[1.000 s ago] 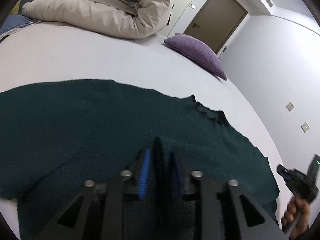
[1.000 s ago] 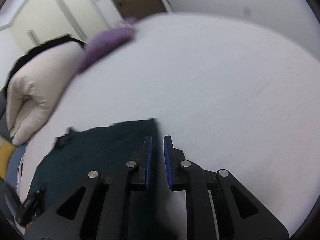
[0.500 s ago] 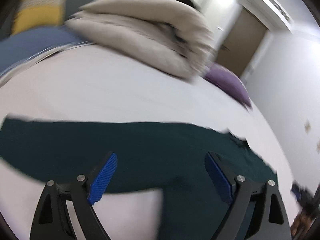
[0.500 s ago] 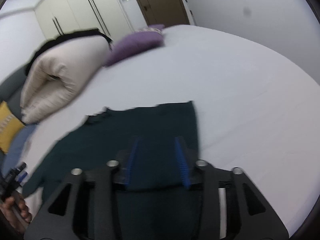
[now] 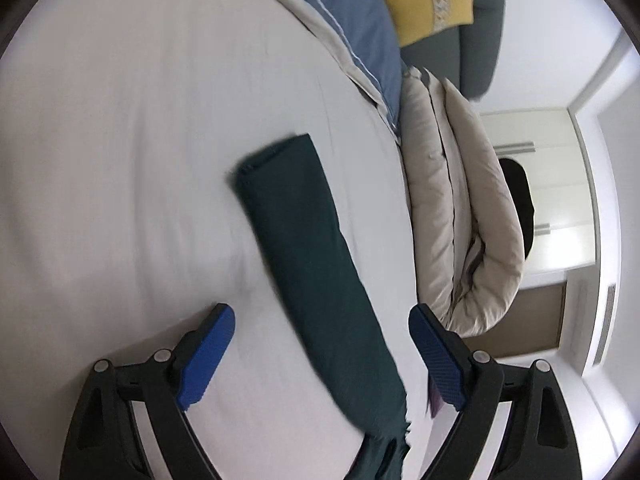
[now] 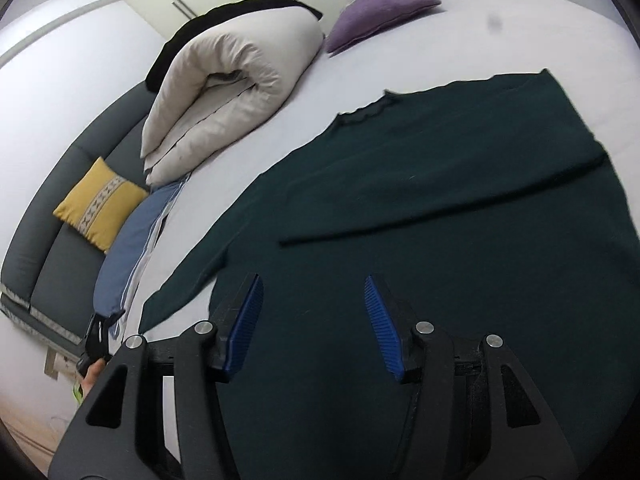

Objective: Fold small clothes

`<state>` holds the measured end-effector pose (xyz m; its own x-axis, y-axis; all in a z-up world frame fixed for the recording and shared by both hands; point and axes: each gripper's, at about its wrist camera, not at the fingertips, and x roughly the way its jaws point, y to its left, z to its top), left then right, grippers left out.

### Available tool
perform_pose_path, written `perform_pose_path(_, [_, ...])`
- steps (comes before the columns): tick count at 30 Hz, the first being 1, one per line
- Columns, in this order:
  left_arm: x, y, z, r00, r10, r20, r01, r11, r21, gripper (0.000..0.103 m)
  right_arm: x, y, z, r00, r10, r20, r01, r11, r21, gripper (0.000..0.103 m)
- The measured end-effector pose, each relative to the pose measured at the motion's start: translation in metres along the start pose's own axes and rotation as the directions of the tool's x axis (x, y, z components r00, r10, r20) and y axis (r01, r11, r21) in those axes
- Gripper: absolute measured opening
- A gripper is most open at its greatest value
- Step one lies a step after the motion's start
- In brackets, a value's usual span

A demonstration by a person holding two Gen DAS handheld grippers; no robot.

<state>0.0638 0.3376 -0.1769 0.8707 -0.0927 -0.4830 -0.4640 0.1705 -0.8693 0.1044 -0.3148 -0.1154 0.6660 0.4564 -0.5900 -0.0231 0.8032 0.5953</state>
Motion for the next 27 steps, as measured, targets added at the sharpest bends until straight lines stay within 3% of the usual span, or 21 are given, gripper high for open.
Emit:
perform_pose_path(3, [0.014,-0.005,0.008,1.0,-0.002,0.011,0.002,1.0,-0.015,0.088,0.002,0.009,-0.008,1.0,0.009,-0.009,-0.009,1.0,0.0,0.051])
perform_pose_path(6, [0.034,-0.009,0.018,1.0,-0.001,0.001,0.001,1.0,-0.023,0.07,0.006,0.012,-0.012,1.0,0.014,-0.015,-0.013,1.0,0.006,0.051])
perform_pose_path(8, [0.038,-0.004,0.024,1.0,0.011,-0.016,-0.011,1.0,-0.022,0.041,0.007,0.01,-0.013,1.0,0.015,-0.016,-0.015,1.0,0.01,0.051])
perform_pose_path(11, [0.046,-0.008,0.026,0.997,0.066,-0.038,-0.066,0.998,0.009,0.011,0.007,0.003,-0.012,1.0,0.022,-0.016,-0.022,1.0,0.022,0.051])
perform_pose_path(13, [0.041,-0.028,0.017,0.997,0.079,-0.02,-0.077,0.992,0.099,0.009,0.008,-0.004,-0.01,1.0,0.026,-0.011,-0.025,0.999,0.035,0.051])
perform_pose_path(15, [0.037,-0.062,-0.002,0.997,0.078,-0.011,-0.073,0.967,0.245,0.008,0.008,-0.013,-0.008,1.0,0.025,-0.004,-0.025,0.998,0.052,0.051])
perform_pose_path(17, [0.039,-0.108,-0.035,0.997,0.07,-0.028,-0.052,0.903,0.426,0.009,0.008,-0.024,-0.008,1.0,0.019,-0.002,-0.019,0.997,0.072,0.051])
perform_pose_path(18, [0.042,-0.131,-0.058,0.997,0.07,-0.039,-0.04,0.853,0.521,0.009,0.009,-0.029,-0.007,1.0,0.021,0.001,-0.021,0.996,0.083,0.051])
perform_pose_path(21, [0.049,-0.192,-0.147,0.996,0.072,-0.055,-0.003,0.634,0.774,0.009,0.004,-0.048,-0.007,1.0,0.022,0.022,-0.024,0.992,0.122,0.051])
perform_pose_path(25, [0.064,-0.226,-0.282,0.992,0.074,-0.103,0.072,0.34,0.938,0.009,-0.009,-0.074,-0.004,0.998,0.011,0.059,-0.021,0.985,0.17,0.051])
perform_pose_path(27, [0.071,-0.226,-0.34,0.986,0.083,-0.143,0.12,0.241,0.963,0.009,-0.017,-0.089,0.0,0.997,0.001,0.08,-0.016,0.981,0.194,0.052])
